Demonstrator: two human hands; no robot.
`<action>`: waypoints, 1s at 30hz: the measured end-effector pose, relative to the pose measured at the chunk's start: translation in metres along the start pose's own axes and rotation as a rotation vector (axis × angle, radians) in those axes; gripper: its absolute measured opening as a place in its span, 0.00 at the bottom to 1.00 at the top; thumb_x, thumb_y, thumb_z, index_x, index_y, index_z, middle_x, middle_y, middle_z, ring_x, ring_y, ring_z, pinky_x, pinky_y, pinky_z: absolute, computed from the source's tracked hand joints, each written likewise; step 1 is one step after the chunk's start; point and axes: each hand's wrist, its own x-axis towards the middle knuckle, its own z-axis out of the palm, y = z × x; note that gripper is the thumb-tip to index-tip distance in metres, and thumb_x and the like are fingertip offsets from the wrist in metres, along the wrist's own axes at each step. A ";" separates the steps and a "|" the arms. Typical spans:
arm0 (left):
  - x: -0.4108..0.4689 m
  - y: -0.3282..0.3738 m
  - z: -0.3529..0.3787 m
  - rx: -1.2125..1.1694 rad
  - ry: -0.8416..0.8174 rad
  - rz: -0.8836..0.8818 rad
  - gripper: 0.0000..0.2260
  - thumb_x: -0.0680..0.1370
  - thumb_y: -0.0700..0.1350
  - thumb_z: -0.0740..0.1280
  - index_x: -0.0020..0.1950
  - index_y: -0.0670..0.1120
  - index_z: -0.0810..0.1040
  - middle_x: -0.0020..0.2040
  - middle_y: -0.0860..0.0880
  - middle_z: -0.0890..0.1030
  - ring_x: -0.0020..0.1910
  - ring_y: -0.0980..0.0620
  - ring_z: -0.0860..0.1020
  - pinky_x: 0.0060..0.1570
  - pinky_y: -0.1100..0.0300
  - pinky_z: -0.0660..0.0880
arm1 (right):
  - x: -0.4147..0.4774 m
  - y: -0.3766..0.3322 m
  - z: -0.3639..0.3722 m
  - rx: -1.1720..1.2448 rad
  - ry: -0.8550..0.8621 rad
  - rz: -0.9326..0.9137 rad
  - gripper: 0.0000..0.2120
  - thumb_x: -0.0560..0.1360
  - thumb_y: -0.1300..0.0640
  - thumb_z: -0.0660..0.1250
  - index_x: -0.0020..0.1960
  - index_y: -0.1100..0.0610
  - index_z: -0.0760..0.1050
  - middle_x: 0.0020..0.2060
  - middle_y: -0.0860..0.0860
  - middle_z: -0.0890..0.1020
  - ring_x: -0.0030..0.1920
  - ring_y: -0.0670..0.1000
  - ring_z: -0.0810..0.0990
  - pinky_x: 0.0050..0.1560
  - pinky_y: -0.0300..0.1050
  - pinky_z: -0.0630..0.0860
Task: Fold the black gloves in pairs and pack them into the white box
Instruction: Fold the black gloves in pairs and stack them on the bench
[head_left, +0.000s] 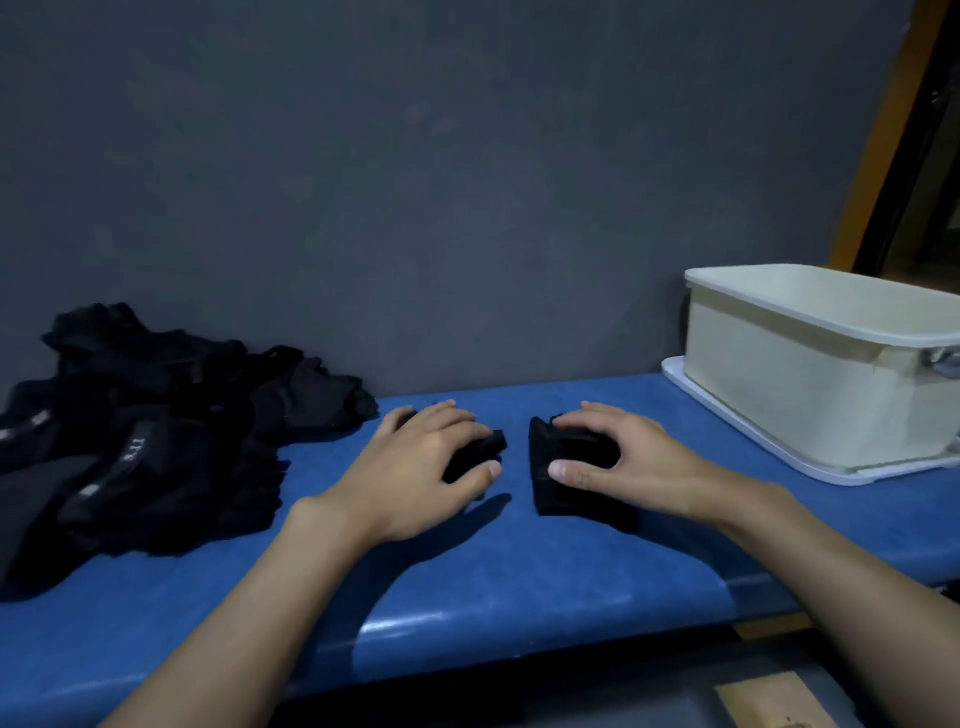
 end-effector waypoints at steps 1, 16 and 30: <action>-0.006 -0.008 -0.005 0.012 0.025 -0.022 0.34 0.72 0.69 0.45 0.70 0.57 0.72 0.72 0.60 0.70 0.77 0.58 0.58 0.76 0.50 0.52 | 0.006 -0.006 0.006 0.013 0.004 -0.014 0.31 0.66 0.31 0.65 0.65 0.45 0.74 0.64 0.46 0.76 0.72 0.45 0.66 0.73 0.48 0.60; -0.103 -0.116 -0.069 0.287 0.271 -0.351 0.13 0.78 0.52 0.66 0.60 0.52 0.81 0.63 0.53 0.78 0.70 0.51 0.70 0.75 0.45 0.56 | 0.104 -0.135 0.111 0.115 -0.100 -0.267 0.17 0.75 0.44 0.67 0.62 0.47 0.76 0.59 0.39 0.77 0.62 0.41 0.74 0.67 0.45 0.69; -0.105 -0.134 -0.057 0.294 0.123 -0.419 0.18 0.80 0.57 0.61 0.69 0.58 0.73 0.69 0.56 0.70 0.74 0.52 0.62 0.77 0.46 0.48 | 0.152 -0.142 0.148 -0.287 -0.208 -0.261 0.24 0.80 0.49 0.60 0.74 0.53 0.66 0.75 0.44 0.62 0.75 0.48 0.51 0.72 0.54 0.53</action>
